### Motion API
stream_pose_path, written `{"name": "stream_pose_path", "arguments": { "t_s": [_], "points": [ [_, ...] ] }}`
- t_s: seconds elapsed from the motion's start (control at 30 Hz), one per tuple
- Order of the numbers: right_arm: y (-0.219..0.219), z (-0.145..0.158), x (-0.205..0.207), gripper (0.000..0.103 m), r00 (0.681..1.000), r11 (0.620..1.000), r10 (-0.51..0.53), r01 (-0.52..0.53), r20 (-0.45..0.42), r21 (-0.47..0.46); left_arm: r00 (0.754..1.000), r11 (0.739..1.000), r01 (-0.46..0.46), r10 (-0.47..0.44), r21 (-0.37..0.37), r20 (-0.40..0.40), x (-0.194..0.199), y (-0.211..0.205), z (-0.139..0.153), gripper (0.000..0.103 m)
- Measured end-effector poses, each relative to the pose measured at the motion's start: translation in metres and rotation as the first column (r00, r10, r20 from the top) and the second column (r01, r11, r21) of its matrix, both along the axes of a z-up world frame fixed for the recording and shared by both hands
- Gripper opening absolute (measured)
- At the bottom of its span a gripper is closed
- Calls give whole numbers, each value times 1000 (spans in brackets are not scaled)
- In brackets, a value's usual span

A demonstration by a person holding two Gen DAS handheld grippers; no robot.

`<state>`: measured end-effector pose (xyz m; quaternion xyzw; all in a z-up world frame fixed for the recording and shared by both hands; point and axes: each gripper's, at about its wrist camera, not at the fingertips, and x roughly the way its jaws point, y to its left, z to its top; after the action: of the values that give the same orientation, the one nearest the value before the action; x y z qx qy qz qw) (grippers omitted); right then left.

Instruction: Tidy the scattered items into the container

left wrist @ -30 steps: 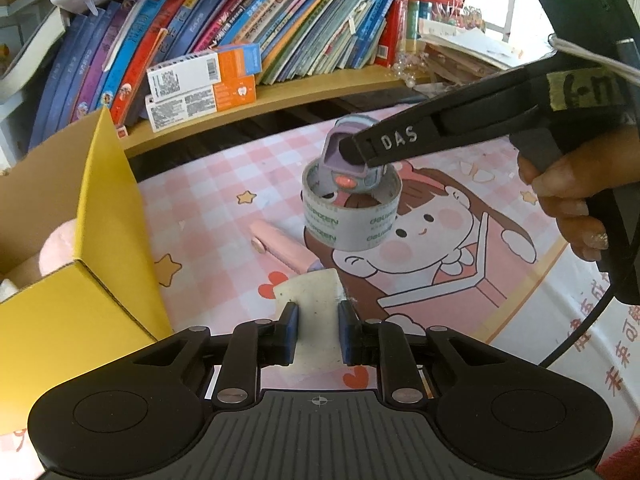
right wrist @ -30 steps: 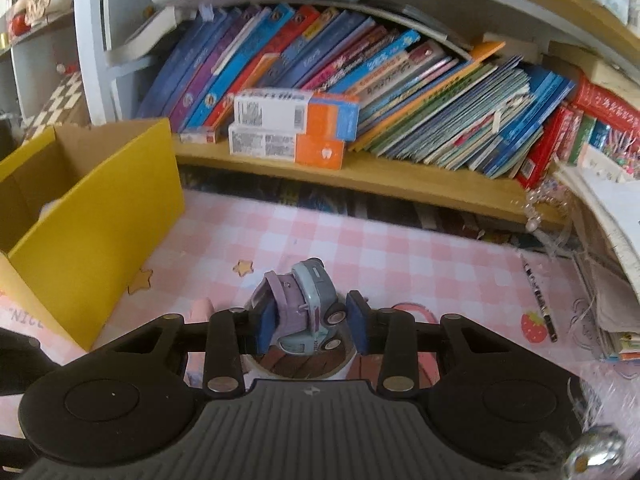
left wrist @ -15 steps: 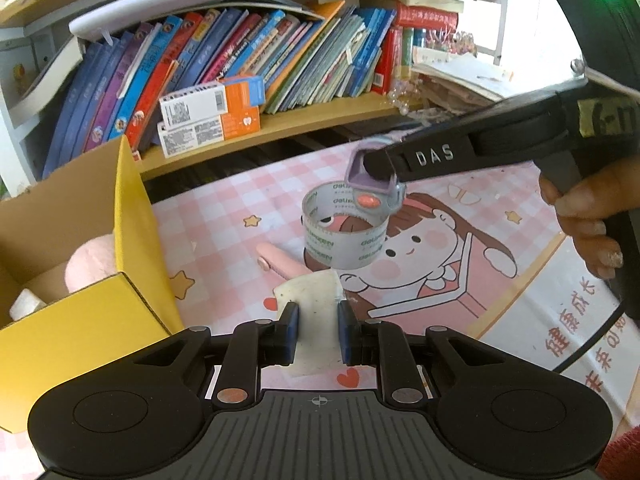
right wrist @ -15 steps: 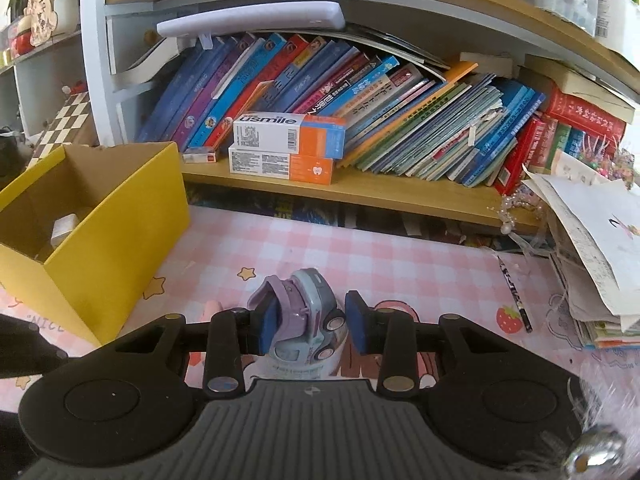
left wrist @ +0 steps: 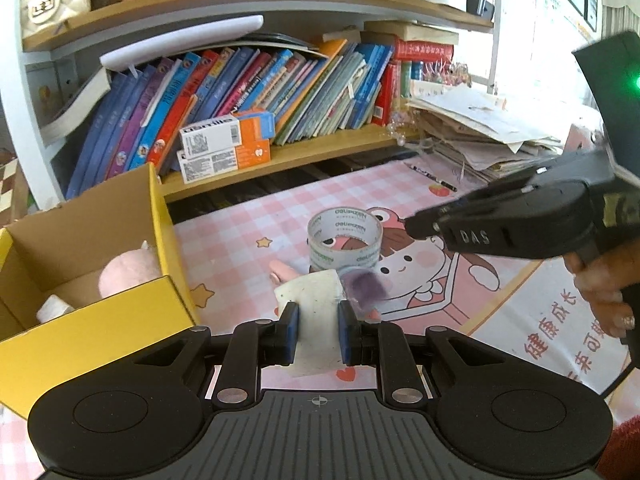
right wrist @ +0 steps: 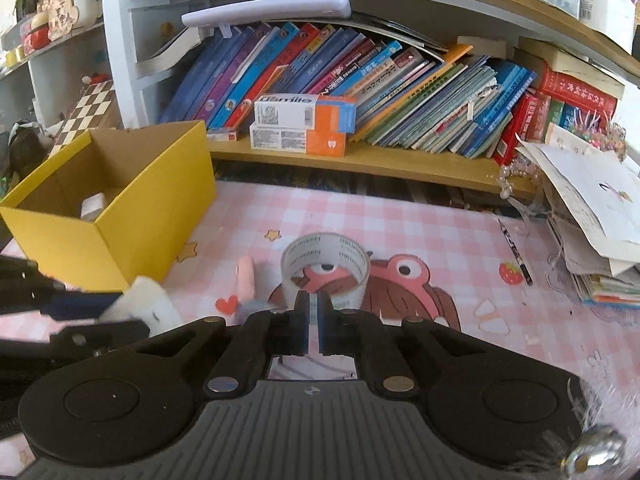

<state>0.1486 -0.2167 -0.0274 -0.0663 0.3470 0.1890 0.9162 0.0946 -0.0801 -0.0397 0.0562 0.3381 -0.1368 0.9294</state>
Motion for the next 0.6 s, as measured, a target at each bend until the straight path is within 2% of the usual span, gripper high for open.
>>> {"name": "stream_pose_path", "arguments": {
  "t_s": [0.17,0.2,0.27,0.33,0.43,0.6],
  "points": [
    [3,-5,-11,7,999,1000,9,-9,-40,7,1000,1000,-7,7,-7,2,-7,4,2,19],
    [5,-6,-12,9,999,1000,14,-13,-49,7,1000,1000,-8,8,-7,0,-8,4,1,19],
    [9,-10,-14,24,998,1000,23,-23,-64,7,1000,1000,-11,11,-7,-4,-8,5,1,19],
    [14,-13,-14,32,997,999,39,-40,-71,0,1000,1000,-15,15,-7,-9,-7,6,0,19],
    [21,-18,-10,33,994,998,64,-64,-86,-1,1000,1000,-23,23,-7,-20,-5,9,-2,19],
    [29,-28,4,44,990,996,84,-86,-114,-5,998,999,-36,36,-9,-51,0,12,-9,19]
  ]
}}
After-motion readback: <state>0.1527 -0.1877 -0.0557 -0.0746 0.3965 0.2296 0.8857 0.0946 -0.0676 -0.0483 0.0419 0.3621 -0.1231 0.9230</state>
